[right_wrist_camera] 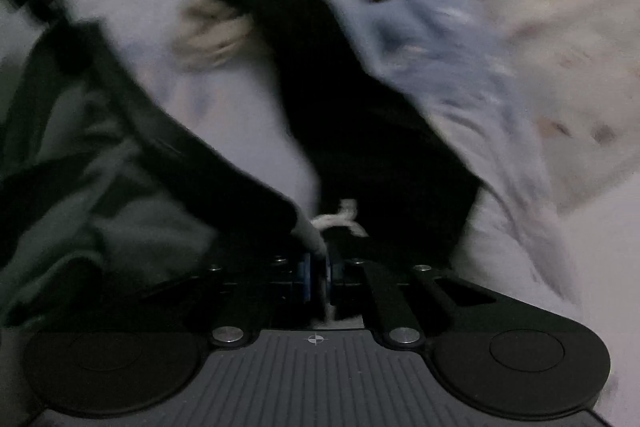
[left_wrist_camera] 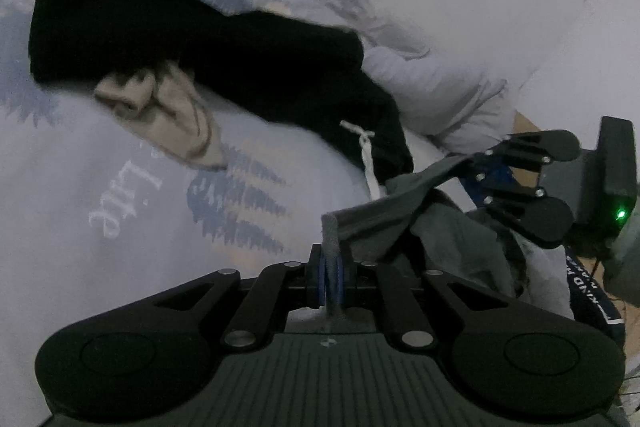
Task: Fold clothes
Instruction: 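Lift the t-shirt high with both grippers, letting it hang open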
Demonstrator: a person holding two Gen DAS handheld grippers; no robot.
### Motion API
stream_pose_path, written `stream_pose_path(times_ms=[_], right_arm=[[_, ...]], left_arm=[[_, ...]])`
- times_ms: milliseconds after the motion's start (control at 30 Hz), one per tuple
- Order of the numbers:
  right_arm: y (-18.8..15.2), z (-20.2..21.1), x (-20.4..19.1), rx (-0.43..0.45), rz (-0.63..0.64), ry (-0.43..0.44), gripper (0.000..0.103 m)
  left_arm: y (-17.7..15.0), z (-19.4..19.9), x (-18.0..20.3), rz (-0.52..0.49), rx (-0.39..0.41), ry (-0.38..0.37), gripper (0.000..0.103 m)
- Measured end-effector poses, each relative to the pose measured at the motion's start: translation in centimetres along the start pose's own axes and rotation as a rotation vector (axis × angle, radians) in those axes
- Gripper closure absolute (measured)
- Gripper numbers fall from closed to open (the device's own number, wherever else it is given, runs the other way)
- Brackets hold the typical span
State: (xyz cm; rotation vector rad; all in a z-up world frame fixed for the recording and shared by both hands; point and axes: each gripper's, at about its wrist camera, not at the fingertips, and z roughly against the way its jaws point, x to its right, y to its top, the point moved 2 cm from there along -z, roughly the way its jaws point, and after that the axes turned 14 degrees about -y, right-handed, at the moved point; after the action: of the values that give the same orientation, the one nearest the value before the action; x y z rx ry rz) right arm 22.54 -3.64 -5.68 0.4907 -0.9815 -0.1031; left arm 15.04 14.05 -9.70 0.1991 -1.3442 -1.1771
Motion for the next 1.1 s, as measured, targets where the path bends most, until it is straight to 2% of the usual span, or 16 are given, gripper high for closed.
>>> stream_pose_path(times_ms=[133, 267, 367, 633, 733, 833, 1100], right_arm=[[0.1, 3.0, 2.7, 0.009, -0.209, -0.103, 0.095], [0.6, 8.0, 5.9, 0.072, -0.422, -0.253, 0.096], [1.1, 12.0, 8.6, 0.124, -0.556, -0.334, 0.096], [1.3, 22.3, 14.9, 0.236, -0.709, -0.521, 0.095], [1.4, 26.6, 17.7, 0.296, -0.769, -0.562, 0.095], [1.3, 30.6, 20.6, 0.360, -0.873, -0.555, 0.095], [1.6, 39.8, 25.1, 0.519, -0.909, -0.579, 0.095]], left_arm=[[1.5, 1.2, 2.5, -0.084, 0.067, -0.010, 0.094], [3.2, 2.4, 6.2, -0.210, 0.145, 0.000, 0.094], [4.9, 3.3, 9.2, -0.275, 0.189, 0.001, 0.094], [11.8, 8.0, 20.3, -0.494, 0.330, -0.019, 0.094], [14.2, 10.3, 24.7, -0.558, 0.383, -0.037, 0.094], [15.9, 12.6, 28.7, -0.625, 0.422, -0.044, 0.094], [18.0, 17.5, 35.9, -0.742, 0.483, -0.067, 0.094]])
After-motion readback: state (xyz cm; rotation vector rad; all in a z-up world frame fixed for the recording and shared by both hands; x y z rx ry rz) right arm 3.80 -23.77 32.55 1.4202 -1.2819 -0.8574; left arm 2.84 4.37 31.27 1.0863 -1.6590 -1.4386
